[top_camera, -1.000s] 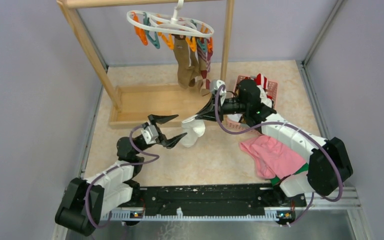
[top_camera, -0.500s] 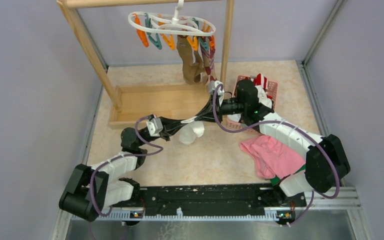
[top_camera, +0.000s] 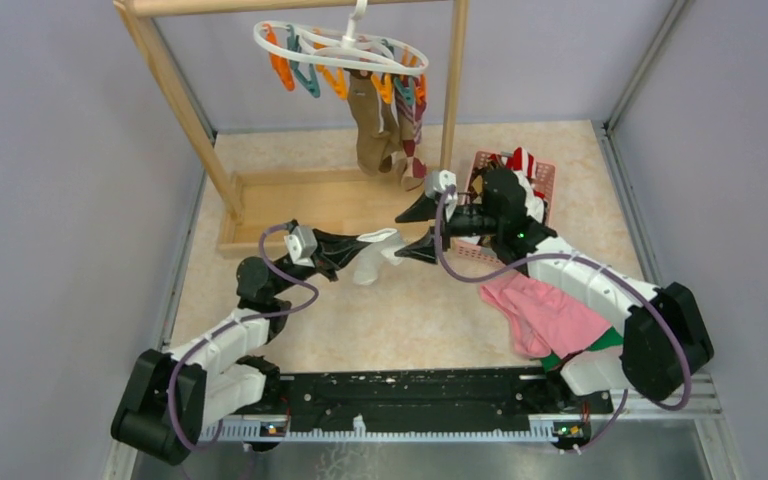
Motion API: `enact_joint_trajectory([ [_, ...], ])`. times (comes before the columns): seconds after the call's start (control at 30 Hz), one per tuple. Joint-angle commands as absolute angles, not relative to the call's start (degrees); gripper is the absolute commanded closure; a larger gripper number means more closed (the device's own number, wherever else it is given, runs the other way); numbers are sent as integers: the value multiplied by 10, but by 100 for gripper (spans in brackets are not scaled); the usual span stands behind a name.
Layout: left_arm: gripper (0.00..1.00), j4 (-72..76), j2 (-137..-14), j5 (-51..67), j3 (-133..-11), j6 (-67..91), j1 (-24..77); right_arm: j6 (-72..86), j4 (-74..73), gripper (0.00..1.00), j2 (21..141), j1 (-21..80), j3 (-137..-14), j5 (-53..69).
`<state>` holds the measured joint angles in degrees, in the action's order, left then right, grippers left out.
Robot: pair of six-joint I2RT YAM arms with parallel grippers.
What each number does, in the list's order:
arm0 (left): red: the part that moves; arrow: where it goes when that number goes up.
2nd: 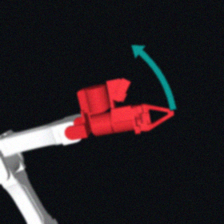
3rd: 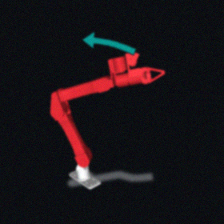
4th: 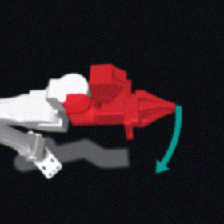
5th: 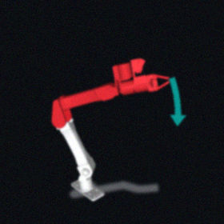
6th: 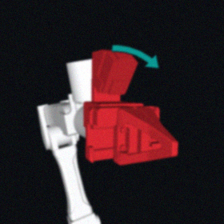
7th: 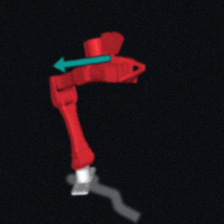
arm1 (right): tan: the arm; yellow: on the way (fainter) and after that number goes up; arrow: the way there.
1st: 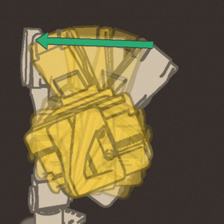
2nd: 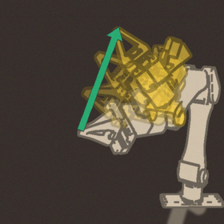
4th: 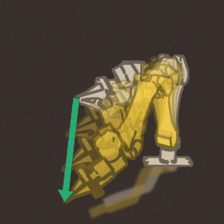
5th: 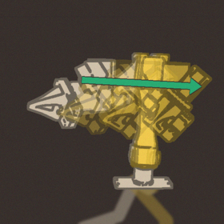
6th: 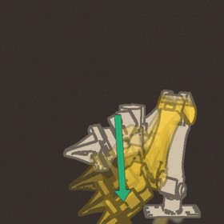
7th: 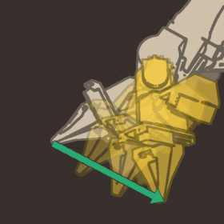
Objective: Clip the socks to the hanger
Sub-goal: Pick up the sock from the bin.
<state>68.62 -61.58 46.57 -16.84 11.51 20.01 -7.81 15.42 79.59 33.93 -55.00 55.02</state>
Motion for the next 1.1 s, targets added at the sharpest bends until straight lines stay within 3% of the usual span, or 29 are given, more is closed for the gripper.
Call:
enact_joint_trajectory([
  [0.0,100,669,-570,424,-182,151,203,-124,272,29,724,336,-493,539],
  [0.4,100,657,-562,462,-200,201,205,-113,432,37,720,336,-439,521],
  [0.7,100,658,-568,470,-206,211,209,-82,465,52,742,352,-449,539],
  [0.9,100,659,-568,474,-210,222,212,-74,458,66,757,356,-460,556],
  [1.07,100,655,-572,479,-213,223,214,-62,456,97,755,357,-468,562],
])
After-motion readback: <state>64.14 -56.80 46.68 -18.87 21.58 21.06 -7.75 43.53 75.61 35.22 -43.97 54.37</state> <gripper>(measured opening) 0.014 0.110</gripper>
